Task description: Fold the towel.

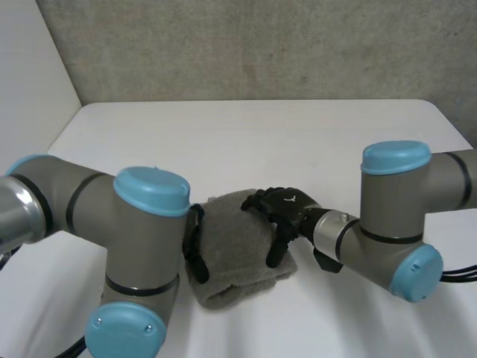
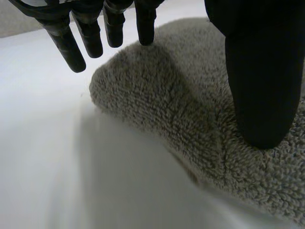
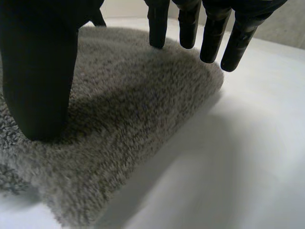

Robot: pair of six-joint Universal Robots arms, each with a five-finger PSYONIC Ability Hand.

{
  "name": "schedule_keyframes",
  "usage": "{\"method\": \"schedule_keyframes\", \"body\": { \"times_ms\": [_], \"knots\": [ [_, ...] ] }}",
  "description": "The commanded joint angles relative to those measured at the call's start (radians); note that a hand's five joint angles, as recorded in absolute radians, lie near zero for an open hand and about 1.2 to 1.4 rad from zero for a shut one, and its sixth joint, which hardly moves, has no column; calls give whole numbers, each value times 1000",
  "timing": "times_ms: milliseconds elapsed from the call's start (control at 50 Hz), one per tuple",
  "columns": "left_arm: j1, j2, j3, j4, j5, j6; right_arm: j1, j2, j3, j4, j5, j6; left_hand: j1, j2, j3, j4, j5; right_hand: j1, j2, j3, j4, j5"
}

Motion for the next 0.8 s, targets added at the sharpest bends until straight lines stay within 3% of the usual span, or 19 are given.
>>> {"method": "schedule_keyframes", "body": {
  "times_ms": [20,60,180,300,380,400,420,500,580,800],
  "knots": [
    [-1,-38,-20,26,-3,15,9,59,-34,-1,12,-106,-3,10,10,7,-30,-42,-55,-41,-60,-61],
    [-1,-40,-19,28,-3,17,9,66,-37,-3,25,-202,0,13,13,10,-27,-42,-55,-41,-60,-61],
    [-2,-14,21,26,2,20,2,40,-40,-1,55,-235,0,13,13,10,-27,-42,-55,-41,-60,-61],
    [15,119,114,13,14,24,-10,-150,-45,-26,134,-114,0,13,13,10,-27,-42,-55,-41,-60,-61],
    [64,207,162,-13,36,53,-72,-306,-36,-85,263,-11,3,16,16,13,-24,-42,-55,-41,-60,-61],
    [96,257,185,-30,61,75,-73,-306,-36,-86,263,-11,3,16,16,13,-24,-42,-55,-41,-60,-61],
    [96,258,185,-30,62,75,-89,-358,-34,-104,316,7,3,16,16,13,-24,-42,-55,-41,-60,-61],
    [206,397,257,-95,230,125,-122,-505,-53,-90,416,9,6,19,19,16,-21,-42,-55,-41,-60,-61],
    [309,468,260,-136,342,125,-125,-568,-53,-47,423,5,0,13,13,10,-27,-42,-55,-41,-60,-61],
    [341,482,207,-148,355,127,-119,-618,-50,-24,427,-29,0,13,13,10,-27,-42,-55,-41,-60,-61]
  ]
}}
